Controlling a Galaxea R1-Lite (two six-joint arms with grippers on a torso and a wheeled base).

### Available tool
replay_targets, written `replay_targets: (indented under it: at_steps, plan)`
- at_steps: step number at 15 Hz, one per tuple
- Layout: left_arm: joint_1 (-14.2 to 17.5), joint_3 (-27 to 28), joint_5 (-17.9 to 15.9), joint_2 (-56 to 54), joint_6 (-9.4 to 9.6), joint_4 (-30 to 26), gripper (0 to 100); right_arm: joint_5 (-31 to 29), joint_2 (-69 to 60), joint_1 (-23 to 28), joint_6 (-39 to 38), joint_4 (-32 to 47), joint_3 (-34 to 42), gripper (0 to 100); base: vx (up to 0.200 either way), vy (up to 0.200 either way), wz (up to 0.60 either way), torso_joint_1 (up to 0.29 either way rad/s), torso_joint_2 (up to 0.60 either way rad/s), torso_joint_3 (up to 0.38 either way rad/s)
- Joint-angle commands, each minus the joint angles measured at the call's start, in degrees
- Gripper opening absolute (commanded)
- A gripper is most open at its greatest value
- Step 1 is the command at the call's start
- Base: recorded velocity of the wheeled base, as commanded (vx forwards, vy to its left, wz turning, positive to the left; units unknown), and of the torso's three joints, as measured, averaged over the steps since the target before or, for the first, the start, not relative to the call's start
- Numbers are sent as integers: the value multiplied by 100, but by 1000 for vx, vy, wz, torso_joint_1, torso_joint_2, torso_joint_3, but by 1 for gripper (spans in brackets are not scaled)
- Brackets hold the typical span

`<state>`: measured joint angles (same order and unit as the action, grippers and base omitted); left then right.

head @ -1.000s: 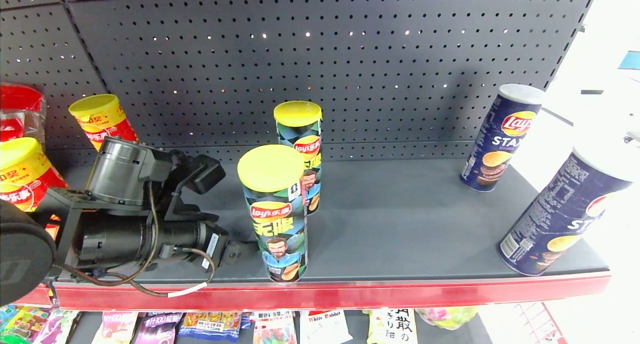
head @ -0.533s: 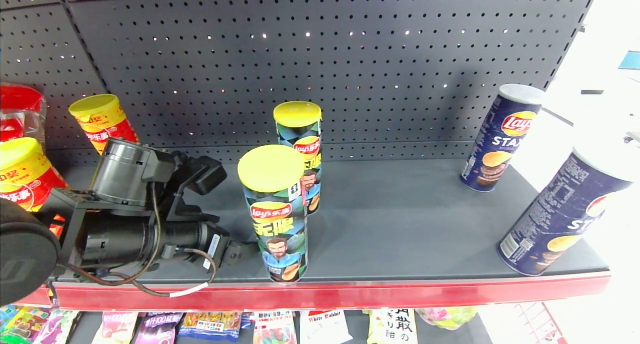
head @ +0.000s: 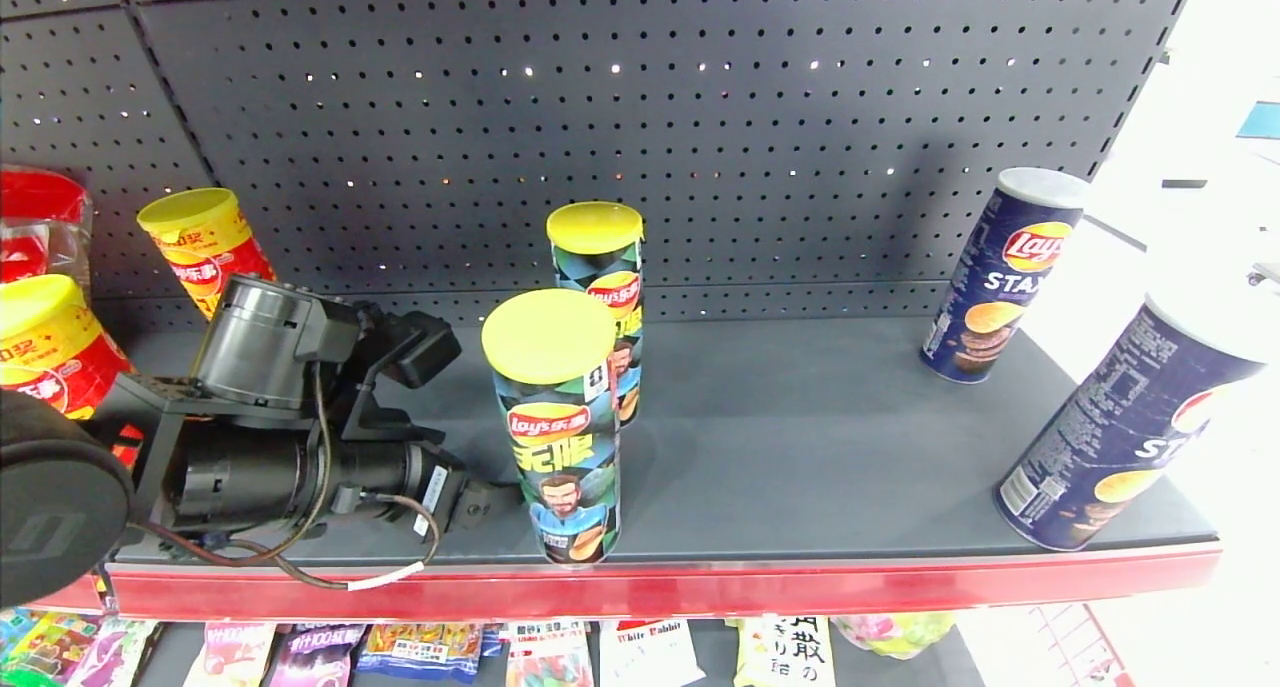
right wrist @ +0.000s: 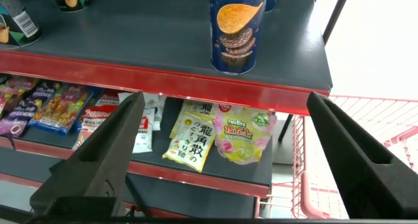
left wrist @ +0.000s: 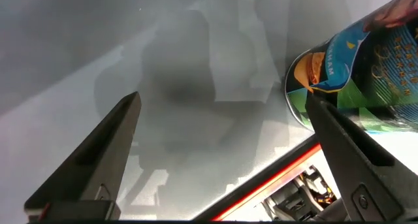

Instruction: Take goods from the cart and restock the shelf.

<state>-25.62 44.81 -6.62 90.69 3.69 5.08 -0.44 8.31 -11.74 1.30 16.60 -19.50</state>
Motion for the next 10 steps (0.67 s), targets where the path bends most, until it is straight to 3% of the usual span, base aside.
replay_targets:
  at_steps: [1,3,5,7,8,9,10]
  plan:
    - [40,-96,12,-130,-18,-7,100,0,21,-4,1,1,-1,100,0,0,0,0,0,0]
    - [225,-359,-6,-649,-35,-25,100,0,12,-4,1,10,26,100,0,0,0,0,0,0]
    - [436,-1054,3,-2178,-18,-166,100,9,74,-4,89,10,43,100,0,0,0,0,0,0]
    - [453,-1335,73,-3584,0,-957,100,-26,320,31,160,10,-1,100,0,0,0,0,0,0]
    - [453,-1326,152,-4279,17,-1616,100,-132,461,137,160,10,-45,100,0,0,0,0,0,0]
    - [471,-1256,530,-5228,0,-2539,100,-316,663,374,168,10,-133,100,0,0,0,0,0,0]
    - [479,-1308,1075,-6124,-71,-3084,100,-387,751,708,212,18,-203,100,0,0,0,0,0,0]
